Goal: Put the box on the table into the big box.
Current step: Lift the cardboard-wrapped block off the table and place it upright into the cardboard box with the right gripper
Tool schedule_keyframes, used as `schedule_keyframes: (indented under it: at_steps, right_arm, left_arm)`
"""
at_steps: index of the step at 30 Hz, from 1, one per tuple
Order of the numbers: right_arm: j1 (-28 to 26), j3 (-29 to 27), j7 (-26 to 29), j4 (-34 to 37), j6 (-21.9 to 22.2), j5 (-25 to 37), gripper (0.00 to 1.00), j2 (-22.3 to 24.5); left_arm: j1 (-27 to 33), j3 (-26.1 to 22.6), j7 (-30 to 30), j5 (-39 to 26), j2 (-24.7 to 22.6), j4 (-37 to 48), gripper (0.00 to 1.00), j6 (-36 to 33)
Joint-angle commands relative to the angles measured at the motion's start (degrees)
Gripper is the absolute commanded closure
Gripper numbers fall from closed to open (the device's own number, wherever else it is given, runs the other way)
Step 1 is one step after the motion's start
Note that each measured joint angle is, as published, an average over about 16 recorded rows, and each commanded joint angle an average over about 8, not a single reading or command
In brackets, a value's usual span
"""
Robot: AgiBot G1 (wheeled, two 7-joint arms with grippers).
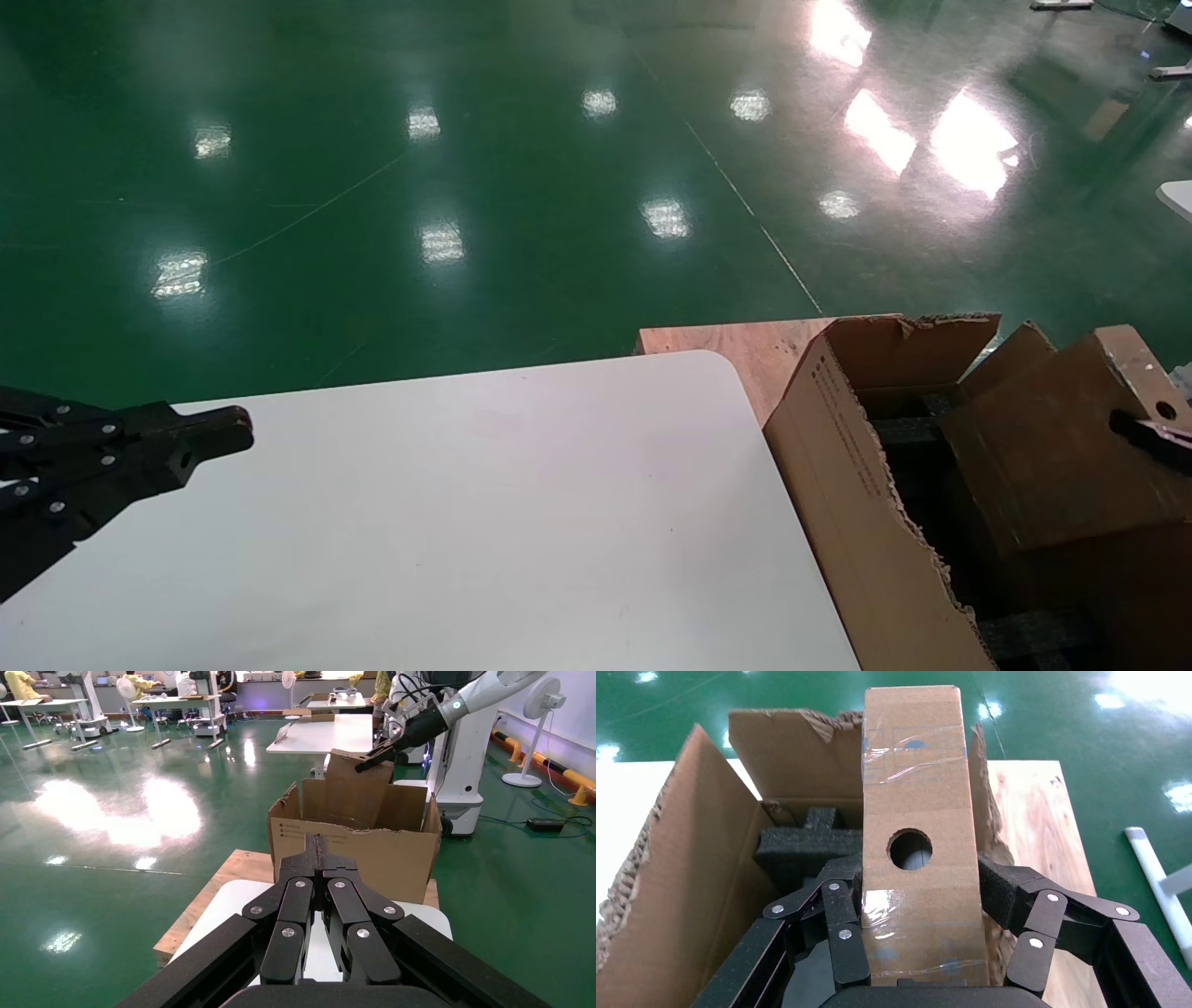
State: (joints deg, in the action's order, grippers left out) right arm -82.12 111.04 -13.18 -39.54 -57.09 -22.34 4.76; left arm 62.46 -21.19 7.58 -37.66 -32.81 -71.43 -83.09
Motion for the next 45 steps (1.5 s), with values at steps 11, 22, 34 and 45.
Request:
schedule_keyframes:
  at_steps: [11, 22, 34, 45]
  right_arm:
    - [0.2, 2.8, -5.5, -6.8, 4.6, -3.9, 1.0, 4.3]
    - [0.2, 4.3, -6.7, -8.1, 7.2, -5.2, 1.0, 3.8]
    - [1.3, 7.8, -5.9, -5.0, 7.0, -7.8, 1.0, 0.3]
    - [2.8, 10.8, -5.6, -2.5, 5.7, -11.0, 1.0, -2.6]
  left_arm:
    - [0.0, 0.0, 0.0, 0.0, 0.0, 0.0, 1.0, 0.0]
    - [0.0, 0.0, 0.0, 0.0, 0.0, 0.0, 1.0, 0.0]
    - [0.0, 0.0, 0.0, 0.0, 0.0, 0.0, 1.0, 0.0]
    - [0.0, 0.0, 0.0, 0.0, 0.0, 0.0, 1.0, 0.0]
